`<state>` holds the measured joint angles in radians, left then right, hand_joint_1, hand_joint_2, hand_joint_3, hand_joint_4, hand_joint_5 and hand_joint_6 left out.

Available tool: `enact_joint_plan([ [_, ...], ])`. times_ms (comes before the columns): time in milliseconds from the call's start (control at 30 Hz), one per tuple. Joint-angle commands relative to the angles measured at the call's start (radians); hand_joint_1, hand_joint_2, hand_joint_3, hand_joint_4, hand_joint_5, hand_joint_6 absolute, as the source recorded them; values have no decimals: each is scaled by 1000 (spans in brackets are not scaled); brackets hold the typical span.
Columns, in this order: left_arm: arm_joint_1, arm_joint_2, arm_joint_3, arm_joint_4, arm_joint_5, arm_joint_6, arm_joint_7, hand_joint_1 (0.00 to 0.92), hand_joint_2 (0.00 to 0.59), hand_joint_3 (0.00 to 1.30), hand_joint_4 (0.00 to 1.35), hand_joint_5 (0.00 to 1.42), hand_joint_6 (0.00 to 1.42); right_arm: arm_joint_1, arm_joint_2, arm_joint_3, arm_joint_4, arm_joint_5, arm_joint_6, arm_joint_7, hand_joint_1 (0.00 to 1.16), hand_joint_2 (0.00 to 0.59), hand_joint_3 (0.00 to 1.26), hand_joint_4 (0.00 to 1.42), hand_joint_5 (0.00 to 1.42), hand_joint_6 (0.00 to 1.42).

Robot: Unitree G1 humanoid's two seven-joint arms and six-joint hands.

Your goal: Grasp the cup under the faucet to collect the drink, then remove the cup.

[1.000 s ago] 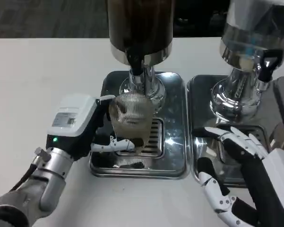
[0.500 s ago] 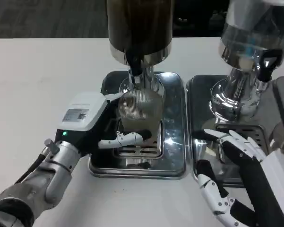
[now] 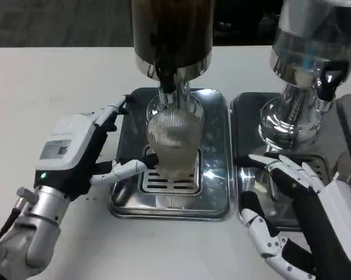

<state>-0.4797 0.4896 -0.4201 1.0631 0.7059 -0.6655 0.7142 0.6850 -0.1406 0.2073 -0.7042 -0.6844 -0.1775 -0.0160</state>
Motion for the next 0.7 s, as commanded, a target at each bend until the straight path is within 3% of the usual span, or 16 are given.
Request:
enact_joint_plan([
  [33,67,55,54,-87,-40,-56,14,14,49,148,236,438,285,-3,-8,-4,10,14,2,3,359,508,326,257,148,49],
  [133,128,100,111,-164,-85,-113,0,13,49,150,236,434,285,-6,-9,-3,12,15,2,-1,359,508,326,257,148,49],
  [267,198,163,230,-271,-209,-226,-76,0,40,168,236,383,308,-14,-11,-6,19,21,-2,-4,359,508,326,257,148,49],
  [367,208,182,310,-319,-335,-308,-178,0,61,220,241,346,326,-29,-14,-9,30,27,-5,-6,359,508,326,254,148,48],
  [533,150,195,360,-363,-652,-386,-496,0,73,279,285,348,346,-51,-16,-10,50,35,-10,-10,359,508,327,249,148,48],
  [700,88,168,392,-442,-991,-301,-886,0,82,307,336,397,351,-78,-17,-13,72,46,-9,-13,359,508,329,248,148,48],
])
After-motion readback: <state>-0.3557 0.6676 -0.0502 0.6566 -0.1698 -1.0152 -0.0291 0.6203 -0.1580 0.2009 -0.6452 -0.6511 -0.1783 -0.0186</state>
